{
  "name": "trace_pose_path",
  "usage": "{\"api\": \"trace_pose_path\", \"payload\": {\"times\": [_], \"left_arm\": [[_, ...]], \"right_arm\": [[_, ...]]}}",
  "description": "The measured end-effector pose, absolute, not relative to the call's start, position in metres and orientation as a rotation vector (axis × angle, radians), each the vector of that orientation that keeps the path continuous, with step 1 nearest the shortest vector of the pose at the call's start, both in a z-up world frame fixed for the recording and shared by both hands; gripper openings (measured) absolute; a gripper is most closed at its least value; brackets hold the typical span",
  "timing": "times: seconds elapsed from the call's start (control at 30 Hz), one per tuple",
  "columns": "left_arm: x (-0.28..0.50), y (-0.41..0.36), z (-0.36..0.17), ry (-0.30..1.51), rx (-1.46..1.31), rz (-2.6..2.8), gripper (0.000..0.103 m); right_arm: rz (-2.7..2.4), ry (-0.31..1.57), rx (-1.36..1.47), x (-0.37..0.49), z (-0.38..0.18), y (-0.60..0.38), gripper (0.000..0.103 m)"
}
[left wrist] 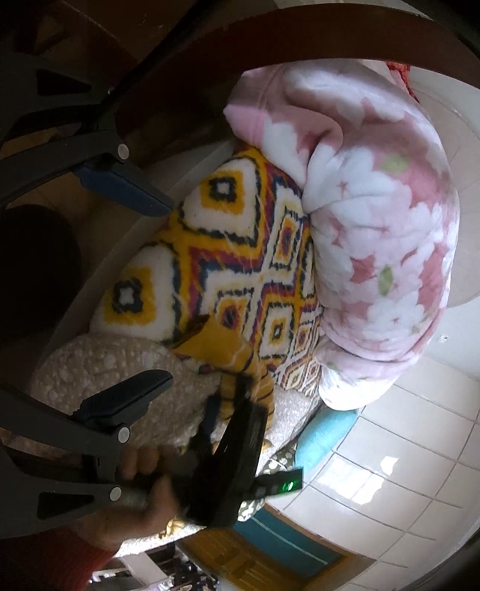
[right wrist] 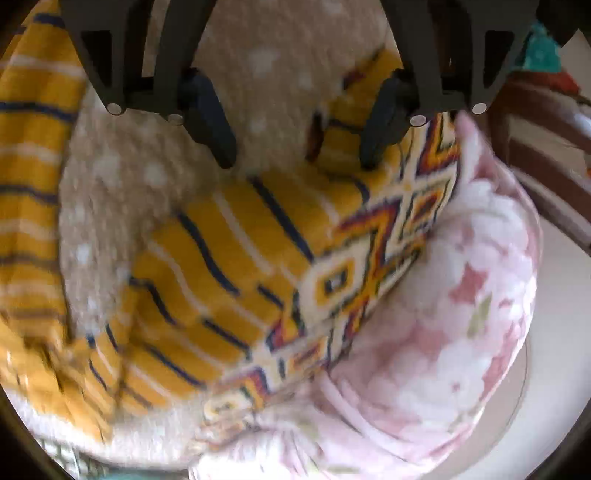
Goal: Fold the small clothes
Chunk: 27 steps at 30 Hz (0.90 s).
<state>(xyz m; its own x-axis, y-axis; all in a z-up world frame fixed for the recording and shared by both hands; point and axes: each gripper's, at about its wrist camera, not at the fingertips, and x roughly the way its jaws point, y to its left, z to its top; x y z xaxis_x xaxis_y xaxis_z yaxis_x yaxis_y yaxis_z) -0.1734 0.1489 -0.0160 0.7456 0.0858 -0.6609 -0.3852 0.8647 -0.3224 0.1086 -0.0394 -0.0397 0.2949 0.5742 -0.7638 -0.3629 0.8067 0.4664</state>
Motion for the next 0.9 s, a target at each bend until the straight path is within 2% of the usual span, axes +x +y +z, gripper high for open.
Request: {"api": "trace_pose_path", "payload": {"times": [0.07,0.1,0.13,0.23,0.43,0.6,0.67,0.73,0.8,0.9], "left_arm": [[-0.176,0.146,-0.013,0.676,-0.463,0.253,0.084],[-0.176,0.145,-0.012,0.675,-0.462,0.248,0.084],[-0.176,0.145,-0.011,0.674,-0.461,0.242,0.084],[-0.175,0.144,-0.009,0.672,-0.468,0.233,0.084],[-0.172,0.134,-0.004,0.661,-0.461,0.197,0.084],[-0.159,0.117,-0.001,0.68,-0.443,0.15,0.084],[-0.154,0.109,0.002,0.689,-0.44,0.126,0.084],[-0.149,0.099,0.005,0.696,-0.42,0.111,0.084],[-0.143,0.09,0.007,0.708,-0.393,0.104,0.084],[-0.133,0.075,0.006,0.736,-0.377,0.084,0.084]], "right_arm": [[0.595,1.094,0.197,0.12,-0.037,-0.037,0.038],[0.6,1.105,0.189,0.125,-0.034,-0.033,0.009],[0.607,1.101,0.167,0.13,-0.028,-0.032,0.007],[0.619,0.969,0.047,0.127,0.021,-0.039,0.007],[0.614,0.883,-0.137,0.114,0.109,-0.123,0.007],[0.361,0.923,-0.285,0.123,0.119,-0.227,0.008],[0.139,0.94,-0.37,0.133,0.107,-0.274,0.016],[0.004,0.911,-0.298,0.132,0.102,-0.327,0.045],[0.037,0.925,-0.11,0.127,0.096,-0.37,0.052],[0.101,0.956,0.12,0.117,0.072,-0.41,0.052]]}}
